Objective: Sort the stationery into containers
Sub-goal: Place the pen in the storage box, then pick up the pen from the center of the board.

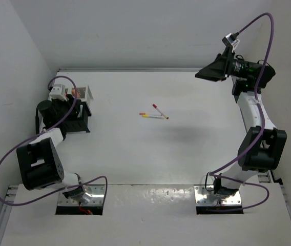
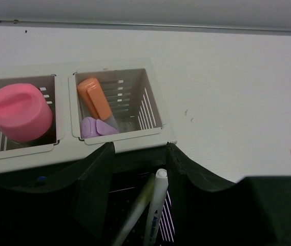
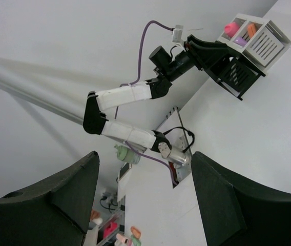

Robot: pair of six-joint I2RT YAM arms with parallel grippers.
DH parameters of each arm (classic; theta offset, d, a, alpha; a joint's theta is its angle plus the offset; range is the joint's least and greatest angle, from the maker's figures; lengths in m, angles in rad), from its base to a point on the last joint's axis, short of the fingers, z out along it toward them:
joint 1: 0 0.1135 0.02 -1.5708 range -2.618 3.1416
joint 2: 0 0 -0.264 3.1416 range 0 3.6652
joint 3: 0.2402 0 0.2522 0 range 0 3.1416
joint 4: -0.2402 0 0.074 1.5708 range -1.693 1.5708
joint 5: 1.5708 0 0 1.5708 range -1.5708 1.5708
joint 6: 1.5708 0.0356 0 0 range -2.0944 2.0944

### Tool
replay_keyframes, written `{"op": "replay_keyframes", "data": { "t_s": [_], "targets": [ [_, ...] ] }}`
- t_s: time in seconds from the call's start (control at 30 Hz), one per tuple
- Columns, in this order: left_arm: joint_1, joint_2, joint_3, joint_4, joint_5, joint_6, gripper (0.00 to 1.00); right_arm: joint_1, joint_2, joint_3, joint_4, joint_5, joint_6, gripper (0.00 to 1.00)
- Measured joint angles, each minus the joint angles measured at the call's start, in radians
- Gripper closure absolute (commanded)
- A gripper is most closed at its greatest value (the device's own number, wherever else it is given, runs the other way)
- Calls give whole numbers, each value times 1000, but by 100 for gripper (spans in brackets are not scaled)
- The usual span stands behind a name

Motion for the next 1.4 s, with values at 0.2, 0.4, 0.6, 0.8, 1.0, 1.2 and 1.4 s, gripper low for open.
{"op": "replay_keyframes", "data": {
  "t_s": [0.2,0.4,0.6,0.8,1.0,1.2,1.4],
  "targets": [
    [0,-5,32,-9,22,-4,48,0,0,0,0,-15,0,29],
    [-13,-89,224,-145,74,20,34,0,-5,27,0,-40,0,30],
    [-101,-172,534,-444,122,143,10,0,-47,75,-30,-50,0,26],
    [-241,-246,574,-650,95,217,0,0,-87,337,-185,-8,-37,23],
    [-402,-227,634,-851,3,304,0,-14,-22,689,-894,135,-517,22],
    [-503,-201,640,-1012,-29,465,17,15,24,814,-1604,473,-1180,28],
    [-622,-39,666,-1088,-49,592,51,128,-85,393,-1911,737,-1677,46]
  ]
}}
